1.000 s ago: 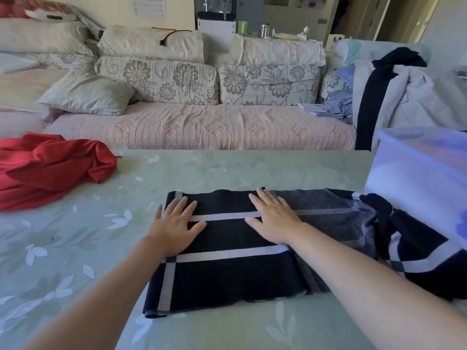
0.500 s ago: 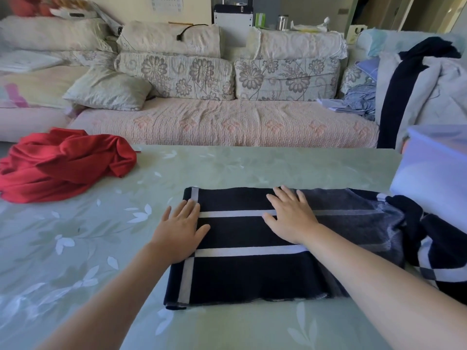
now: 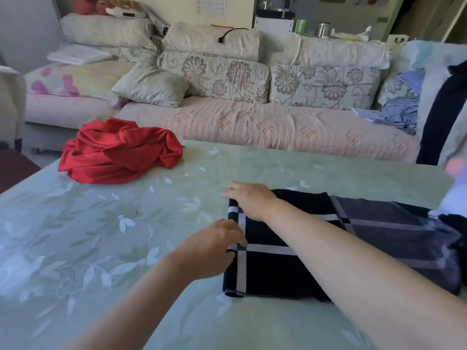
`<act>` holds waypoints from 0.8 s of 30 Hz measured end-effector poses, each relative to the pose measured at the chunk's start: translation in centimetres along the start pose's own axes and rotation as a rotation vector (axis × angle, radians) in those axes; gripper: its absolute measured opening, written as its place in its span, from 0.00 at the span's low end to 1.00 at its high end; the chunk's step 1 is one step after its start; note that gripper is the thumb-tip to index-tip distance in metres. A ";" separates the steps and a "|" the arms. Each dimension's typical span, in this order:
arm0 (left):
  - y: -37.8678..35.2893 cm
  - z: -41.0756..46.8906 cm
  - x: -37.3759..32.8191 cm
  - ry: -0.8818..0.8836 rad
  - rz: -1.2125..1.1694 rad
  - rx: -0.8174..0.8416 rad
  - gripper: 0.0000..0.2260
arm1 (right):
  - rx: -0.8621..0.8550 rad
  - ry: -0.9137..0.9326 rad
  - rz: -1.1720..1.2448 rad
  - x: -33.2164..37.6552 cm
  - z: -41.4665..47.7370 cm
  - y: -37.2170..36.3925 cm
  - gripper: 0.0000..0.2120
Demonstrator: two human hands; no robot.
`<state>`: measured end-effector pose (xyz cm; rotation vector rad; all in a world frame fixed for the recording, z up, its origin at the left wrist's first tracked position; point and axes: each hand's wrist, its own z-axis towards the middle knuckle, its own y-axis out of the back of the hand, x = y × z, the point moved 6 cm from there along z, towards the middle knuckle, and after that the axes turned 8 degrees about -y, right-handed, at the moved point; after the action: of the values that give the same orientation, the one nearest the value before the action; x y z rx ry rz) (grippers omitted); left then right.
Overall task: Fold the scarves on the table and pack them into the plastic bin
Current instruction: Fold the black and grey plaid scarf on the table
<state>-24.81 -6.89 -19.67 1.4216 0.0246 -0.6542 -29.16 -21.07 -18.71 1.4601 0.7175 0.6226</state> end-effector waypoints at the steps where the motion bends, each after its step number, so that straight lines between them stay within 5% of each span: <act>1: -0.2 -0.4 0.1 -0.017 -0.028 0.038 0.21 | 0.022 0.019 -0.028 0.2 0.8 -0.2 0.29; 6: -0.9 -1.6 -0.3 -0.141 0.005 0.139 0.33 | 0.029 0.005 0.031 -0.3 2.8 -1.0 0.17; 11: -1.0 -1.0 -0.2 -0.214 -0.030 0.004 0.22 | -0.039 -0.093 0.135 -1.5 3.2 -0.8 0.14; 24: 8.0 -7.6 11.2 0.390 0.014 -0.045 0.17 | -0.155 -0.064 0.331 7.8 10.0 1.3 0.07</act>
<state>-9.39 -4.44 -18.25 1.4859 0.3344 -0.3546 -16.47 -21.67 -18.05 1.4577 0.3699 0.8611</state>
